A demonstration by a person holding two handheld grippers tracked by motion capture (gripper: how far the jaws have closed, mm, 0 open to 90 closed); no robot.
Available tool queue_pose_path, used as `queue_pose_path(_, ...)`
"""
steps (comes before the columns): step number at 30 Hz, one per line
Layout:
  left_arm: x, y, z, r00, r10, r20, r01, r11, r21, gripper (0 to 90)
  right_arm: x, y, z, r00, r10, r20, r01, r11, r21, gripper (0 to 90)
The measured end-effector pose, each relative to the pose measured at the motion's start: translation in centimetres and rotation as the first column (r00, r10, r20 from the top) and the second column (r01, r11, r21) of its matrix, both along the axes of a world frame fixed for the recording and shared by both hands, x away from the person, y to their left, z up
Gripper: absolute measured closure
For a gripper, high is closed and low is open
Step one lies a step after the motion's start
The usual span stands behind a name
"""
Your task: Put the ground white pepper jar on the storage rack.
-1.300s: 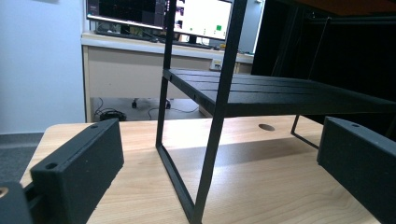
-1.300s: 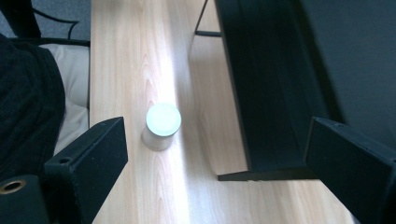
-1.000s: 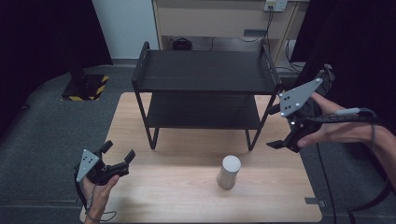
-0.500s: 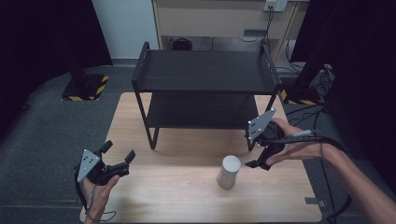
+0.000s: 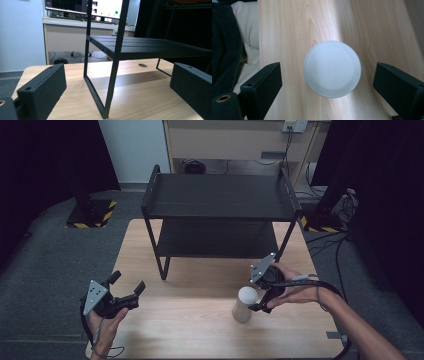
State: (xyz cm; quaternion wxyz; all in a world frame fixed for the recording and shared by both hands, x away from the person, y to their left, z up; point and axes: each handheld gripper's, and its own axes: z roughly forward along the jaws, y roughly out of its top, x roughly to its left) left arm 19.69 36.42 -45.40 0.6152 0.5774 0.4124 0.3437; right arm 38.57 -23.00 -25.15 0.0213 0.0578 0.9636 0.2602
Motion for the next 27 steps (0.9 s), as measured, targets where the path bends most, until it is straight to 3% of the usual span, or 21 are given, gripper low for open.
queue_pose_path(9, 0.1, 0.0, 0.0, 1.0, -0.006, -0.002, 0.006, 1.0, 0.005, 0.0, 0.3, 0.9, -2.2, 0.9996, -0.015, -0.023, 0.015, 1.0, -0.023, 19.5)
queue_pose_path(13, 0.0, 0.0, 0.0, 1.0, -0.006, -0.001, 0.006, 0.9999, 0.009, 0.0, 0.3, 1.2, -2.8, 0.9995, -0.025, -0.018, 0.025, 1.0, -0.015, 25.9)
queue_pose_path(15, 0.0, 0.0, 0.0, 1.0, -0.004, -0.002, 0.004, 1.0, 0.008, 0.0, 0.1, 1.3, -2.8, 0.9993, -0.038, 0.006, 0.038, 0.999, -0.022, 33.3)
queue_pose_path(27, 0.0, 0.0, 0.1, 1.0, -0.002, -0.004, 0.002, 0.9999, 0.011, 0.0, -1.0, 1.2, -2.7, 0.9961, -0.084, 0.024, 0.085, 0.996, -0.014, 33.7)
